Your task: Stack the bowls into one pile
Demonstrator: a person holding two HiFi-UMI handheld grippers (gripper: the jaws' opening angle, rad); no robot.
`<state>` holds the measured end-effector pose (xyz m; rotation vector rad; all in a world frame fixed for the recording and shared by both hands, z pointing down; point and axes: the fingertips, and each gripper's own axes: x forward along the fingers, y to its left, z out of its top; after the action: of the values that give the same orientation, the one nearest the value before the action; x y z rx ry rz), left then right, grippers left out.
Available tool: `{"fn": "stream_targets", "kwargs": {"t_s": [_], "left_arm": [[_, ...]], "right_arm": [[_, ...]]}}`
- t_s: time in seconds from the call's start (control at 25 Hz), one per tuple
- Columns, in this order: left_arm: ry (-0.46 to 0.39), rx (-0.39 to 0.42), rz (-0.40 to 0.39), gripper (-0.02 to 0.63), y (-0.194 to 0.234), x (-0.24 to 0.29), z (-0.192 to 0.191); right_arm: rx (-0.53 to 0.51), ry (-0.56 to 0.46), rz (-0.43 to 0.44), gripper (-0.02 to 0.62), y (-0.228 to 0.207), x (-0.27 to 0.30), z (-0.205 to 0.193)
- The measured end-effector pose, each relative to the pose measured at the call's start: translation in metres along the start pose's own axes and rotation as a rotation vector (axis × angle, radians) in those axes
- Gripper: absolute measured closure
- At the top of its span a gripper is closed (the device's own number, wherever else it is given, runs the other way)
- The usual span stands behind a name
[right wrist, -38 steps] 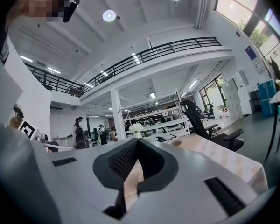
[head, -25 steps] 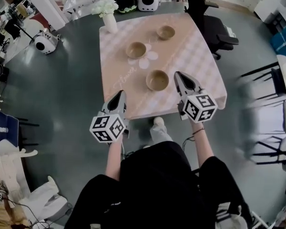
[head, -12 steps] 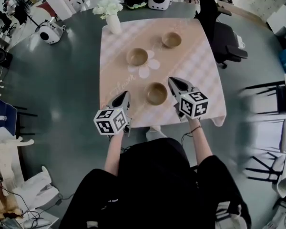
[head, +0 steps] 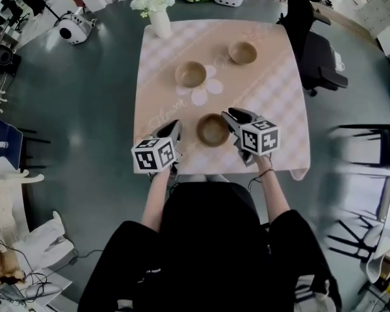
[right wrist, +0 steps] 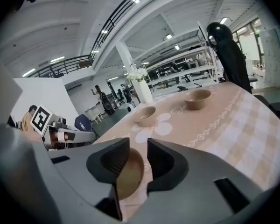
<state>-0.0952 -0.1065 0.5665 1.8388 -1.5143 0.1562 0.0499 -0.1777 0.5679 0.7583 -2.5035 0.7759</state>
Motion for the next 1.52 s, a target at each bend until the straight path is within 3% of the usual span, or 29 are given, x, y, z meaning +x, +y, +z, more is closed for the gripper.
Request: {"fn": "stream_targets", "kwargs": {"t_s": [0.2,0.4,0.52,0.72,0.8,1.12,1.52], "left_arm": [[0.040,-0.026,-0.011,0.609,0.004,0.008,-0.006],[0.069,-0.041,-0.031,0.609,0.006,0.013,-0.007],[0.083,-0.044,-0.039,0.609,0.007,0.015,-0.008],[0.088,-0.047,-0.039,0.609,0.012,0.016,-0.006],[0.087,-0.047,-0.039,0.609,0.013,0.016,-0.005],[0.071,-0.046,-0.038,0.609,0.017,0.017,0.000],[-0.029,-0.043,-0.020,0.609,0.033,0.010,0.033]], "right_arm": [[0.038,0.067,-0.002,0.445,-0.003,0.013,-0.018],[0.074,0.152,0.001,0.444,-0.003,0.026,-0.036],[0.065,0.182,-0.016,0.468,-0.005,0.028,-0.037],[0.039,0.224,-0.029,0.574,-0.006,0.032,-0.042],[0.031,0.231,-0.031,0.576,-0.006,0.032,-0.042],[0.047,0.193,-0.025,0.585,-0.004,0.033,-0.022],[0.135,0.069,-0.022,0.586,-0.005,0.040,0.024]]}}
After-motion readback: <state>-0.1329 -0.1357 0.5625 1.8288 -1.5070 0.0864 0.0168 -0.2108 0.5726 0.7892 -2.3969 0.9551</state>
